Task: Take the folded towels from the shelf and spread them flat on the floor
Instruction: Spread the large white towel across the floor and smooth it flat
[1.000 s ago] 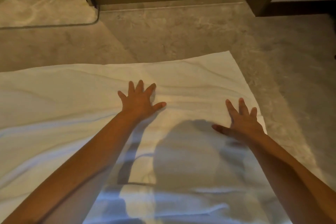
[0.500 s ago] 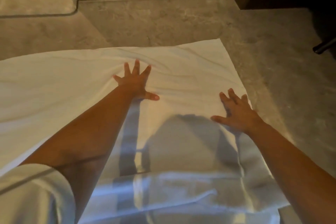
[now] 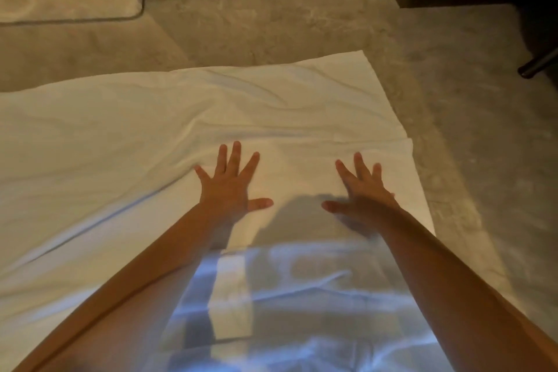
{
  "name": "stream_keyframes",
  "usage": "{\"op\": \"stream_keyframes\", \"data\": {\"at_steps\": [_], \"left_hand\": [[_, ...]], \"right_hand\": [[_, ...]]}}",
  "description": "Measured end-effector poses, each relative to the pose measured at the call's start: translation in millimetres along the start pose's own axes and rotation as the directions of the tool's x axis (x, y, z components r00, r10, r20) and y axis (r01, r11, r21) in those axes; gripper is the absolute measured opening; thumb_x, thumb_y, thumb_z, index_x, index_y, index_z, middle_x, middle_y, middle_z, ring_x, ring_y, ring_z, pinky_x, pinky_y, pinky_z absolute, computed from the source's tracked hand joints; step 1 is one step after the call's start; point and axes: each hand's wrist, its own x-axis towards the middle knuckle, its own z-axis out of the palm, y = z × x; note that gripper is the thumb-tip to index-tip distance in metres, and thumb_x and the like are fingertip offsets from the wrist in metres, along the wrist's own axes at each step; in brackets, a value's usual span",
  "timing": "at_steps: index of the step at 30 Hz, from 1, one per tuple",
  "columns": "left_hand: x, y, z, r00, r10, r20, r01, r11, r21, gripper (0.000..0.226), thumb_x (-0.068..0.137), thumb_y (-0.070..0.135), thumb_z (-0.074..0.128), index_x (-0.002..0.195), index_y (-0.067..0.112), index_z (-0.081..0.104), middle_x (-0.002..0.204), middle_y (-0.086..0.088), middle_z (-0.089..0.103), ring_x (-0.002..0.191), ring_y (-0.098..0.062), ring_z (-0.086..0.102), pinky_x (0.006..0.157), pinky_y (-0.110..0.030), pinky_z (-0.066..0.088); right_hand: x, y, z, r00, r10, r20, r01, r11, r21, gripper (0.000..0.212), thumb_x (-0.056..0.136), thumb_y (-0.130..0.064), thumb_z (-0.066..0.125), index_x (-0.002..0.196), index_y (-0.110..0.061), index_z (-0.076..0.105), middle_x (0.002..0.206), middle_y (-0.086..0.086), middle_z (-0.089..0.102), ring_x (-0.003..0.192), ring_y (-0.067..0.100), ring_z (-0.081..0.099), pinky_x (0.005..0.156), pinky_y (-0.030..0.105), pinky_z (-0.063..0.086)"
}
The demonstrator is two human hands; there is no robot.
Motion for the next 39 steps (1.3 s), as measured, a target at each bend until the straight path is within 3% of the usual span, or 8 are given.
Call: {"op": "stream_keyframes", "data": {"at_steps": [4,9,14,19,22,27,33,39], "left_hand": [[-19,18,-6,0.999,-0.03,-0.032,0.03,0.999,-0.014,0.09,0.081,0.069,0.042,0.147,0.023,0.002,0.156,-0.012,-0.014,0.143,-0.036,-0.01,0.108,-0.064,0.008],[-73,52,21,0.987,0.135,0.081,-0.12,0.979,-0.165,0.081,0.083,0.062,0.046,0.146,0.024,0.014,0.158,-0.005,-0.003,0.144,-0.029,-0.004,0.108,-0.061,0.012],[-117,59,30,0.973,0.221,-0.072,-0.227,0.97,-0.086,0.064,0.09,0.051,0.042,0.142,0.018,0.023,0.156,-0.008,0.01,0.145,-0.027,0.004,0.11,-0.055,0.014],[-178,50,46,0.912,0.4,-0.089,-0.409,0.901,-0.146,0.057,0.095,0.039,0.041,0.143,0.012,0.027,0.157,-0.008,0.014,0.145,-0.025,0.009,0.114,-0.045,0.01],[-199,49,61,0.902,0.431,0.003,-0.427,0.895,-0.131,0.059,0.095,0.042,0.038,0.145,0.016,0.02,0.158,-0.004,0.007,0.145,-0.02,0.005,0.113,-0.046,0.011],[-235,51,109,0.876,0.412,0.249,-0.4,0.911,-0.1,0.094,0.08,0.058,0.054,0.146,0.033,-0.008,0.155,-0.001,-0.023,0.142,-0.03,-0.02,0.105,-0.069,0.009],[-230,61,122,0.9,0.357,0.249,-0.368,0.93,-0.001,0.108,0.072,0.065,0.058,0.142,0.038,-0.019,0.151,-0.002,-0.033,0.138,-0.032,-0.029,0.101,-0.074,0.004],[-226,52,126,0.91,0.35,0.223,-0.361,0.933,0.009,0.11,0.065,0.07,0.061,0.143,0.04,-0.011,0.152,0.002,-0.031,0.139,-0.028,-0.029,0.102,-0.072,0.002]], "right_hand": [[-31,-3,11,0.999,-0.025,-0.034,0.025,1.0,-0.003,0.085,0.081,-0.058,0.054,0.144,-0.038,0.002,0.157,-0.007,-0.017,0.144,0.03,-0.014,0.112,0.064,0.016],[-102,6,60,0.995,0.027,-0.101,-0.032,0.999,-0.044,0.08,0.081,-0.06,0.052,0.145,-0.035,0.011,0.158,-0.003,-0.002,0.145,0.031,-0.001,0.108,0.062,0.025],[-150,4,67,0.982,0.125,-0.139,-0.13,0.991,-0.03,0.073,0.086,-0.054,0.048,0.145,-0.032,0.012,0.159,-0.002,-0.002,0.145,0.03,-0.002,0.109,0.061,0.021],[-209,-23,78,0.968,0.183,-0.169,-0.194,0.98,-0.052,0.069,0.089,-0.054,0.043,0.146,-0.032,0.012,0.159,-0.005,-0.002,0.146,0.023,-0.001,0.113,0.052,0.021],[-252,-32,91,0.971,0.206,-0.121,-0.216,0.973,-0.08,0.068,0.089,-0.053,0.043,0.146,-0.032,0.01,0.158,-0.006,-0.001,0.146,0.021,0.0,0.114,0.047,0.021],[-314,-19,123,0.95,0.303,-0.07,-0.305,0.952,-0.018,0.068,0.089,-0.052,0.044,0.145,-0.034,0.012,0.158,-0.008,0.002,0.146,0.018,0.006,0.115,0.04,0.025],[-329,12,164,0.937,0.348,0.035,-0.349,0.935,0.061,0.069,0.09,-0.049,0.047,0.146,-0.031,0.01,0.158,-0.004,0.004,0.145,0.02,0.011,0.113,0.04,0.03],[-299,43,177,0.982,0.189,-0.009,-0.189,0.98,-0.064,0.073,0.087,-0.057,0.043,0.145,-0.037,0.004,0.158,-0.006,-0.009,0.146,0.026,-0.005,0.113,0.054,0.021]]}}
